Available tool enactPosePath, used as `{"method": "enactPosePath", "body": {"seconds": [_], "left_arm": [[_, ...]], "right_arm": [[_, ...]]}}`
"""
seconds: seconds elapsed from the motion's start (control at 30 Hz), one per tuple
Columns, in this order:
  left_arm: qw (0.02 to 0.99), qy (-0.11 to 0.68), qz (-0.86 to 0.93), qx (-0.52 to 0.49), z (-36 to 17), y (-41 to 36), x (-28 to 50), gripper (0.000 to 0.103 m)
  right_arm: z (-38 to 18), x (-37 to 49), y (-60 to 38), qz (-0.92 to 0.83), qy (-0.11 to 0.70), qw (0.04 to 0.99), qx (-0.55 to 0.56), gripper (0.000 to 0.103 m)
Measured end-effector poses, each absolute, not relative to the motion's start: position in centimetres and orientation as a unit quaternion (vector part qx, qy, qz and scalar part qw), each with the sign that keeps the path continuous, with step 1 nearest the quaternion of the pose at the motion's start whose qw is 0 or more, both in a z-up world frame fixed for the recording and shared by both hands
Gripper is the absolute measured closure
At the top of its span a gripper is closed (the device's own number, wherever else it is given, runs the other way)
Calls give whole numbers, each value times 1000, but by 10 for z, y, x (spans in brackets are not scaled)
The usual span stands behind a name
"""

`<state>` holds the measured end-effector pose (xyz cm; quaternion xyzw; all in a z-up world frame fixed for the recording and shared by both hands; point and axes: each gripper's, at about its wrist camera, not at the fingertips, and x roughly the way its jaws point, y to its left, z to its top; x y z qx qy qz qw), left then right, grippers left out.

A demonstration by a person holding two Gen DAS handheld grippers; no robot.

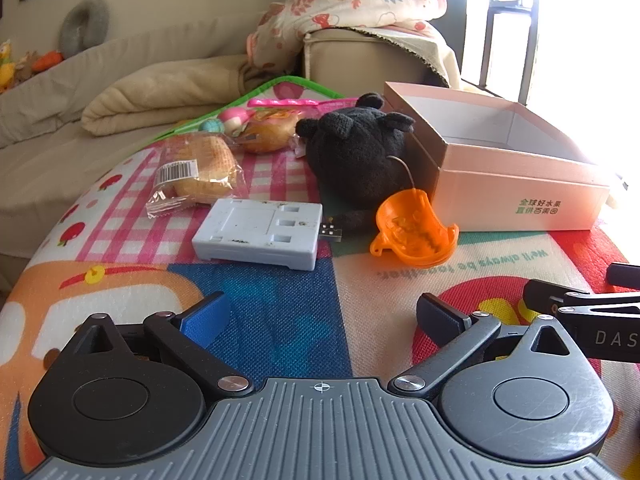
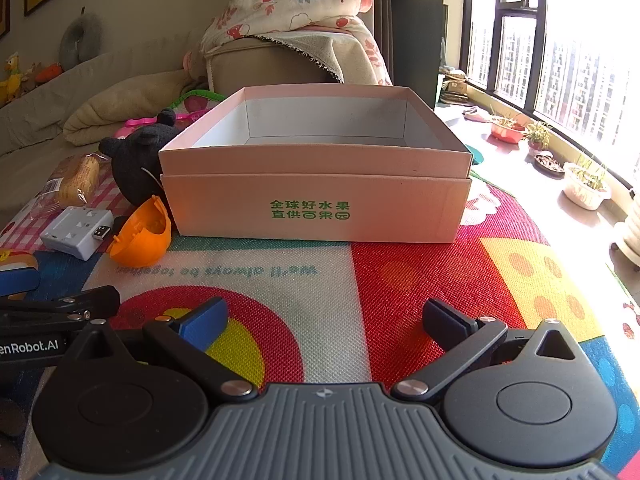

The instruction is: Organize objects

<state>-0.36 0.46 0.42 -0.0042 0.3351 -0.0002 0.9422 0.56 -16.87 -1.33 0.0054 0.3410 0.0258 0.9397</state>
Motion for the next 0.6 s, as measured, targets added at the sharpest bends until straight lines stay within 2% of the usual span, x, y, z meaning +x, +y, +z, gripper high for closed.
{"method": "enactPosePath", "body": {"seconds": [0.3, 0.43, 0.6], "left_arm": [[948, 316, -7, -33, 33, 49, -5, 0], [950, 311, -17, -25, 45, 72, 15, 0], [948, 309, 15, -77, 59, 100, 61, 0]], "right_arm": [[-5, 16, -167, 22, 396, 918, -4, 0], [-4, 17, -166, 24, 403, 915, -9, 0], [-1, 14, -166, 43, 398, 916, -21, 0]]}}
